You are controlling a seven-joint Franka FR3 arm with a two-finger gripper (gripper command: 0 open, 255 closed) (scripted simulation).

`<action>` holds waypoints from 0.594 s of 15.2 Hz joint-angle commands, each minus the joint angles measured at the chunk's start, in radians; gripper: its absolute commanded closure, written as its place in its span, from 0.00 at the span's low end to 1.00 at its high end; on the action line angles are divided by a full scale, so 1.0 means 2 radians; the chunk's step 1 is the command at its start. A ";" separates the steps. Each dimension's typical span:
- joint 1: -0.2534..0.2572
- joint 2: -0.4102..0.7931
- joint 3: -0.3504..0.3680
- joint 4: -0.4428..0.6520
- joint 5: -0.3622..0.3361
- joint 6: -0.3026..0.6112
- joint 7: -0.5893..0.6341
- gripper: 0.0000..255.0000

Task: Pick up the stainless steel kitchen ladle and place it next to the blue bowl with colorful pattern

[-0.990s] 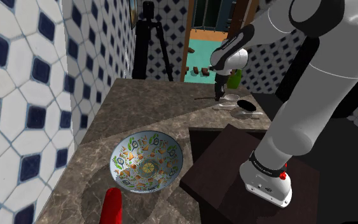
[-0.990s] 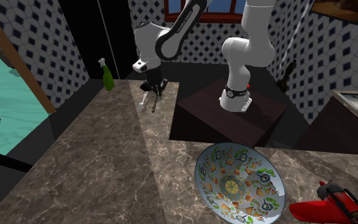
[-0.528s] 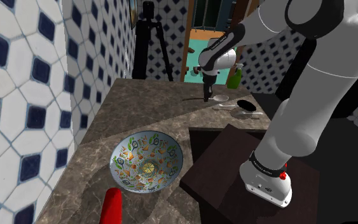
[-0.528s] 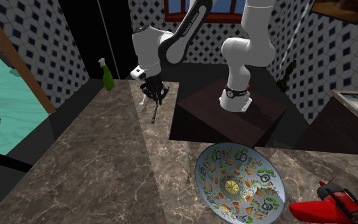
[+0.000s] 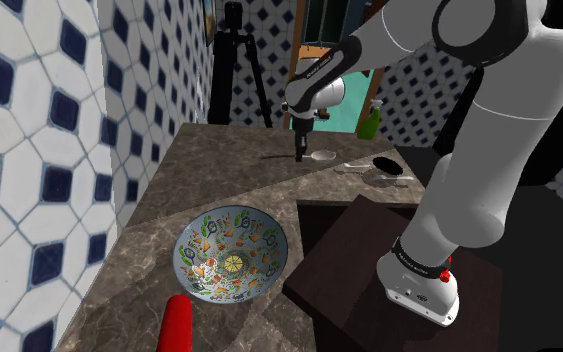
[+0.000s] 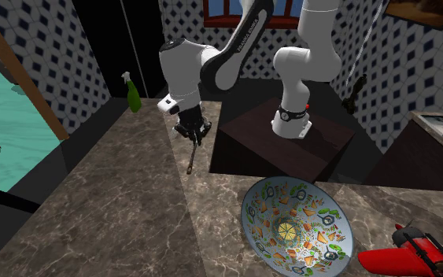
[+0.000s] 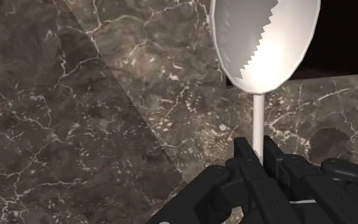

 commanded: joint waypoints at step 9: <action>0.050 0.086 0.054 0.116 0.043 -0.032 0.083 1.00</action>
